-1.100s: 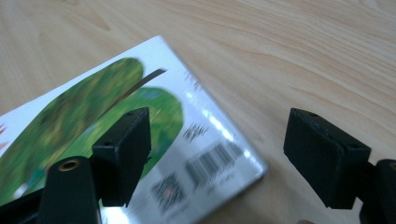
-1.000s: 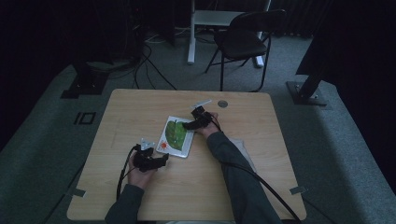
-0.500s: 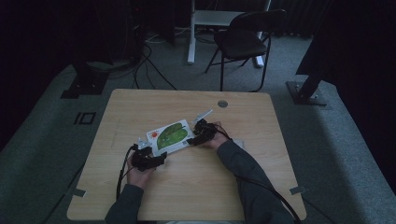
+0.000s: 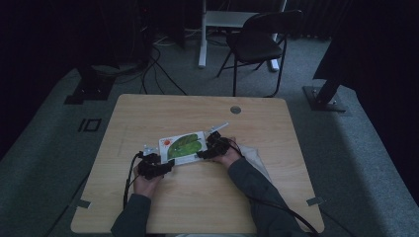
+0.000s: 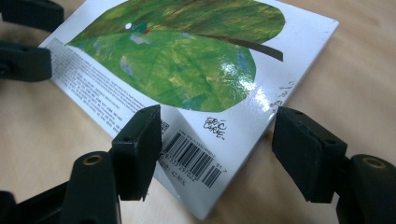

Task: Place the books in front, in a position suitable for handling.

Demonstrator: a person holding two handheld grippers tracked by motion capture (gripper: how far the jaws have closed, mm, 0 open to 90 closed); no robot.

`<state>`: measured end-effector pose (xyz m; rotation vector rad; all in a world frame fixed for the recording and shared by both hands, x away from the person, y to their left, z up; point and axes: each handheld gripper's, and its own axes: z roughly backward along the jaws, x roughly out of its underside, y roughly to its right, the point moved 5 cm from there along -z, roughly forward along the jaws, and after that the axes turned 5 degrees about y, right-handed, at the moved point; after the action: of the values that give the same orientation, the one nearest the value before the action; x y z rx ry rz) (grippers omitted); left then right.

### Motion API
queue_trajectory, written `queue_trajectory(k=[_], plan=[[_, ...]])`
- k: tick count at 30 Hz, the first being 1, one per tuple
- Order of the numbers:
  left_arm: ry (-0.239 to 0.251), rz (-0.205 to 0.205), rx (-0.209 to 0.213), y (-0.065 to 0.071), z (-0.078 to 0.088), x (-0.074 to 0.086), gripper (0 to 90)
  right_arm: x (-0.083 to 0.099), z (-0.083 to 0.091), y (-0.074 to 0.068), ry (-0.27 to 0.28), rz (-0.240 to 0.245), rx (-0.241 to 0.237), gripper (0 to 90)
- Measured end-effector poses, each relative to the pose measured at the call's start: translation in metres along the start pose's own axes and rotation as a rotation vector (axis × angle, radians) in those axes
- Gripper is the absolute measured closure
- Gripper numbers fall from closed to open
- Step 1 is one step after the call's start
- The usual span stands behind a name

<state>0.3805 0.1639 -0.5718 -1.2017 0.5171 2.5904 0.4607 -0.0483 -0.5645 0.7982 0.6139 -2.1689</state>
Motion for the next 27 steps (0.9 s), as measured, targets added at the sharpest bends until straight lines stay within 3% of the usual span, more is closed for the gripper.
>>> queue_trajectory(k=[6, 14, 17, 21, 24, 27], plan=[[-0.033, -0.053, 0.072, 0.027, 0.011, 0.015, 37.1, 0.038, 0.034, -0.013, 0.006, -0.019, 0.005, 33.9], [-0.05, -0.121, 0.123, 0.057, 0.025, 0.035, 37.3, 0.084, 0.07, -0.031, 0.05, -0.014, -0.017, 33.7], [-0.04, -0.13, 0.078, 0.057, 0.023, 0.036, 36.3, 0.096, 0.079, -0.035, 0.106, 0.007, -0.036, 38.4], [-0.025, -0.142, 0.053, 0.054, 0.021, 0.032, 34.5, 0.106, 0.094, -0.034, 0.129, 0.064, 0.039, 36.9], [0.002, -0.133, 0.049, 0.051, 0.024, 0.027, 33.6, 0.114, 0.101, -0.029, 0.145, 0.047, 0.041, 36.6], [0.031, -0.127, 0.038, 0.045, 0.029, 0.02, 33.2, 0.121, 0.099, -0.023, 0.112, 0.04, 0.062, 36.4]])
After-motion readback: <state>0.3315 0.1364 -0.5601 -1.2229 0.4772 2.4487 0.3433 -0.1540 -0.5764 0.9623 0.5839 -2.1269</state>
